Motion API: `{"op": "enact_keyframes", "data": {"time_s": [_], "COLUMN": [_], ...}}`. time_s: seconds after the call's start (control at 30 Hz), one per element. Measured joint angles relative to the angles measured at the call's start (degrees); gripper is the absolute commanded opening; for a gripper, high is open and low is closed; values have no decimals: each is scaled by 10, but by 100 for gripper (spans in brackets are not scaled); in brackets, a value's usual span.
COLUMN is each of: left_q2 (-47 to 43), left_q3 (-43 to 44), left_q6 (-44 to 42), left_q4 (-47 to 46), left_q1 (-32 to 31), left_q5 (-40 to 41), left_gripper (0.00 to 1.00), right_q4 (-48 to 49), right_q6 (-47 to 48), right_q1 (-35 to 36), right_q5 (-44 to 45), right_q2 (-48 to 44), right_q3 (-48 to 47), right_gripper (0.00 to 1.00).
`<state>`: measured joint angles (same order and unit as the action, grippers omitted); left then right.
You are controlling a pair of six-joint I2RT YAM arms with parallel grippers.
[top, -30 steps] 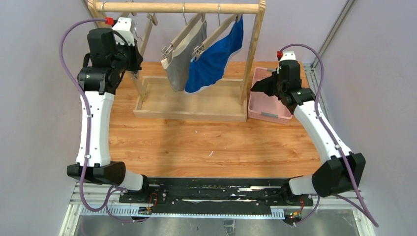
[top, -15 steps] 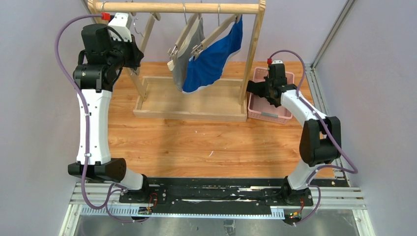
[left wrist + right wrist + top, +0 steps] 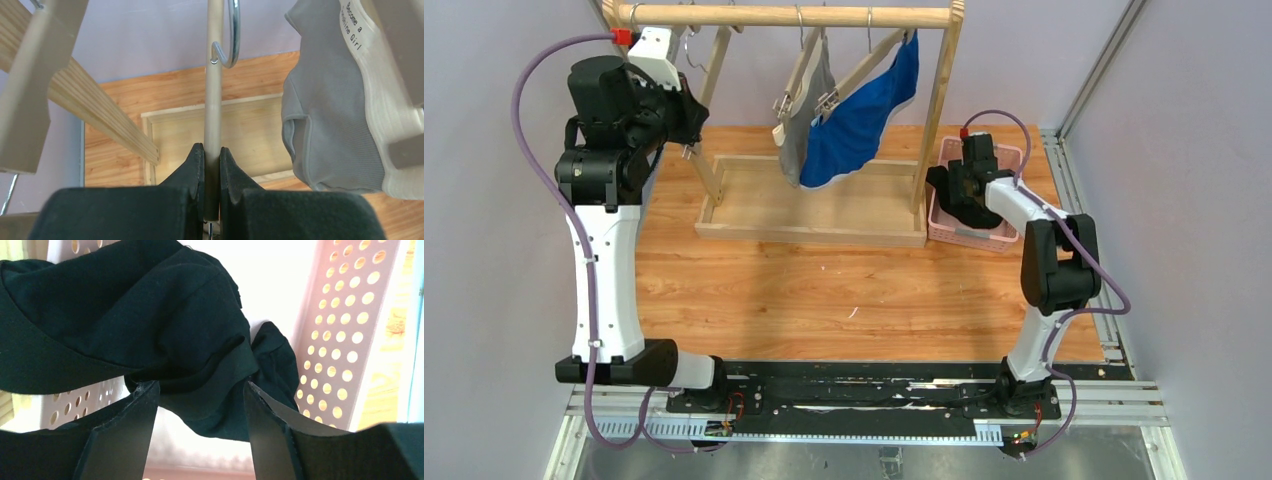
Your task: Remove the underwear clipped to the hanger
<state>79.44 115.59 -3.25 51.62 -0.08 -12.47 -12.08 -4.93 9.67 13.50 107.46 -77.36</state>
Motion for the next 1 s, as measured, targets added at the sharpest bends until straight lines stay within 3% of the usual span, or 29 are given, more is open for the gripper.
{"op": "enact_keyframes", "data": {"time_s": [0.43, 0.7, 1.0], "left_q2": [-2, 43, 86], "left_q3": [12, 89, 102], "left_q6": [0, 0, 0], "left_q4": [-9, -11, -31], "left_q1": [0, 0, 0], "left_q5": [17, 25, 26], "left_gripper": [0, 0, 0], "right_q4": [11, 14, 13], "right_q6": [-1, 2, 8], "right_q1": [0, 11, 26], "right_q5": [-7, -11, -11], "right_q2": [-141, -147, -147], "right_q3": [68, 71, 90], "right_gripper": [67, 68, 68]}}
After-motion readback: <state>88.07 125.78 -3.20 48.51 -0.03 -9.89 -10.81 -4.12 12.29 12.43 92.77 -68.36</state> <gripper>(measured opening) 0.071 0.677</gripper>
